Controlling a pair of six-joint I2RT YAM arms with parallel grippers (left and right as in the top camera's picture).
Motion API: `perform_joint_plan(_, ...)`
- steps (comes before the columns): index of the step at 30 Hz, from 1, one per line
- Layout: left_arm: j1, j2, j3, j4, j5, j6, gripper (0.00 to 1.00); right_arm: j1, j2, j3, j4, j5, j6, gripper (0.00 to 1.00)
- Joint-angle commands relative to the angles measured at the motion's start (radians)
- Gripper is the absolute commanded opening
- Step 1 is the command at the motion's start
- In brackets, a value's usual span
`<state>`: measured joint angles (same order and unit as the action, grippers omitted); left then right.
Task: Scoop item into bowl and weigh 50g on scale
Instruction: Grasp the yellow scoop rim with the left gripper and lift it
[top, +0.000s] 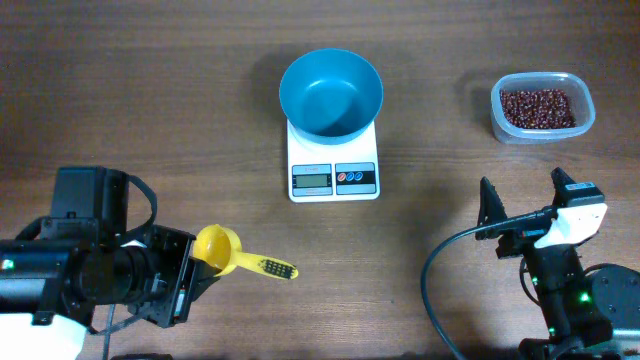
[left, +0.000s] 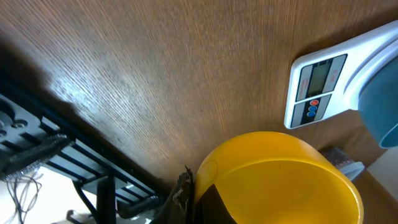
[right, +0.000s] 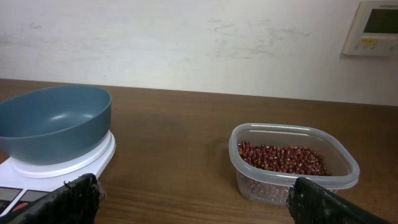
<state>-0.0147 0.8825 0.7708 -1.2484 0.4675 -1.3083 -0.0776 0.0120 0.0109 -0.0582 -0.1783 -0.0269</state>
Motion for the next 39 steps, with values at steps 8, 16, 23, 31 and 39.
perform_joint_plan(8,0.003,-0.007,0.011,-0.048,0.12,-0.12,0.0,0.005,-0.008,-0.005,-0.005,-0.002,0.001,0.99)
perform_joint_plan(16,0.003,-0.007,0.011,-0.071,0.058,-0.119,0.0,0.005,-0.008,-0.005,-0.005,-0.002,0.001,0.99)
perform_joint_plan(23,0.003,-0.007,0.011,-0.067,-0.113,-0.12,0.0,0.005,-0.008,-0.005,-0.005,-0.002,0.001,0.99)
perform_joint_plan(31,0.003,-0.007,0.011,-0.042,-0.296,-0.12,0.0,0.005,-0.008,-0.005,-0.005,-0.002,0.001,0.99)
perform_joint_plan(39,0.003,-0.007,0.011,0.043,-0.311,-0.12,0.0,0.005,-0.008,-0.005,-0.007,0.058,0.001,0.99)
